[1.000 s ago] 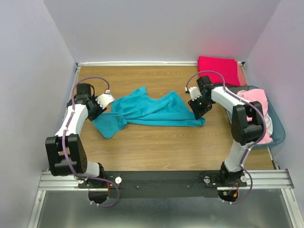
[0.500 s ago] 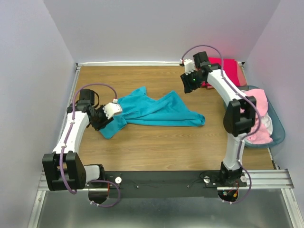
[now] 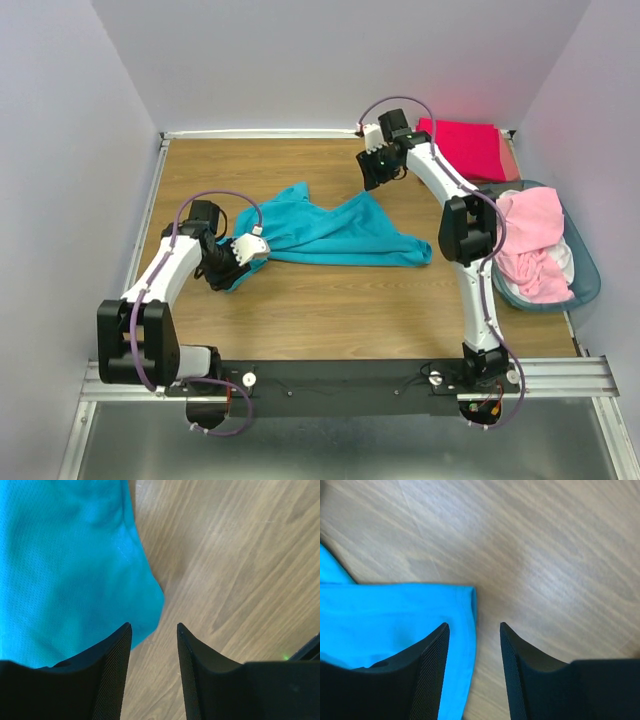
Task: Fold and stack the t-shirts
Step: Flatten out the tshirt
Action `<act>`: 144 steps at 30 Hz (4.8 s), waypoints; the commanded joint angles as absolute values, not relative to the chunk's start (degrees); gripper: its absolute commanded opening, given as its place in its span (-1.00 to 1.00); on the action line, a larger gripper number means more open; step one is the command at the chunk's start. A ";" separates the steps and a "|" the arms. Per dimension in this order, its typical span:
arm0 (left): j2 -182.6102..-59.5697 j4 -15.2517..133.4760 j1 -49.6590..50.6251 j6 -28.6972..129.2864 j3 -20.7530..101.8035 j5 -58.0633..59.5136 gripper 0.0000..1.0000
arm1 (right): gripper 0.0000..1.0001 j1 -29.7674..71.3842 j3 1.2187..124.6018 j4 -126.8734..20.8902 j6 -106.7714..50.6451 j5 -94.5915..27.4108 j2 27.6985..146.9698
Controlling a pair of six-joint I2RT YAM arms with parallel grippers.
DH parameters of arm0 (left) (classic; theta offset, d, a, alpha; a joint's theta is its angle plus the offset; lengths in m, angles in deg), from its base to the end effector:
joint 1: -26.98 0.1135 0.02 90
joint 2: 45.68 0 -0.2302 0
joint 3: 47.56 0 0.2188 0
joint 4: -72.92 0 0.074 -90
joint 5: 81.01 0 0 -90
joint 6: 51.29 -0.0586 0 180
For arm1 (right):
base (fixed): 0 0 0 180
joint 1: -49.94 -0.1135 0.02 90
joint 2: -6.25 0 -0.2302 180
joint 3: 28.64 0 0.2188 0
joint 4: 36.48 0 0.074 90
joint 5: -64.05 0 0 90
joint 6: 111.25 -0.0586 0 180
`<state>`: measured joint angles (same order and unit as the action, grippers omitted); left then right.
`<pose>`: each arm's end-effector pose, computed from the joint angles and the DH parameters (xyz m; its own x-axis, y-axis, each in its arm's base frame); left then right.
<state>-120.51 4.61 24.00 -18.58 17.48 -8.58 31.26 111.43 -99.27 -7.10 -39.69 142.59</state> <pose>0.2010 -0.0282 0.1714 -0.4341 0.8258 -0.3600 0.8826 0.4699 0.0139 0.4429 0.1644 0.1744 -0.6835 -0.4818 -0.5483 -0.6125 0.7872 0.0719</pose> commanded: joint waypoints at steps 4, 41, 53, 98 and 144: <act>-124.43 7.96 23.82 -16.92 17.40 -6.40 0.07 | 0.08 29.37 115.42 -96.26 -6.22 -40.80 147.40; -127.09 8.07 24.87 -17.54 22.98 -5.94 -1.00 | -0.99 29.72 97.41 -95.37 -2.00 -38.43 130.46; -121.54 6.90 33.22 -4.56 56.85 -13.52 -1.00 | -0.99 35.26 107.58 -94.85 -4.99 -30.97 113.58; -142.61 32.22 33.05 17.01 102.80 -3.23 -1.00 | -0.99 35.78 139.57 -66.20 3.27 -9.25 124.81; -98.52 -6.89 20.40 -40.74 17.23 -6.13 0.01 | 0.22 35.52 38.44 -90.01 26.65 -37.38 79.13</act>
